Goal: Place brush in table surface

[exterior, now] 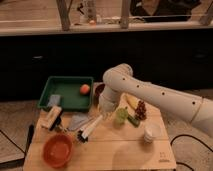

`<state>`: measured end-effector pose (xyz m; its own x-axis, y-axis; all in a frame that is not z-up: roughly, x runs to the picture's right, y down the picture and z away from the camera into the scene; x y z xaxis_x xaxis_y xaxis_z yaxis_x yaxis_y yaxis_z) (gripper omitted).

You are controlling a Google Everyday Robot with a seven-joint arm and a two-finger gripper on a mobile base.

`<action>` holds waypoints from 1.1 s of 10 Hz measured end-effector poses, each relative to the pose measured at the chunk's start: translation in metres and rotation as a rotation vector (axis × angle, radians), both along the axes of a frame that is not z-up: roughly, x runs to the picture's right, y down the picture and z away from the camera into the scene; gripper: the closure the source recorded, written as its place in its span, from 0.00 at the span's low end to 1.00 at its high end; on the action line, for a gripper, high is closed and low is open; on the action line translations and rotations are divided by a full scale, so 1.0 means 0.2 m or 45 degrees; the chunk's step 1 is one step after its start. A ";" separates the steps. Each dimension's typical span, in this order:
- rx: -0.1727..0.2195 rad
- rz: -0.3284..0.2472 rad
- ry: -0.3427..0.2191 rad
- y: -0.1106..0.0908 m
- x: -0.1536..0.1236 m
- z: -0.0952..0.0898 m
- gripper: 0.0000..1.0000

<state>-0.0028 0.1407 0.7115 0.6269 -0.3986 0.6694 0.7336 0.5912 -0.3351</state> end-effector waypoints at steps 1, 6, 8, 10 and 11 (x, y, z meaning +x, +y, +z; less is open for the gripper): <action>0.001 -0.003 -0.001 0.02 0.01 0.00 1.00; -0.024 -0.029 -0.008 0.16 0.02 0.08 1.00; -0.065 -0.028 -0.015 0.25 0.01 0.16 1.00; -0.114 -0.017 -0.026 0.32 0.00 0.24 1.00; -0.129 -0.009 -0.029 0.34 0.00 0.27 1.00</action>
<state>-0.0025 0.2090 0.7649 0.6084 -0.3323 0.7207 0.7459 0.5498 -0.3760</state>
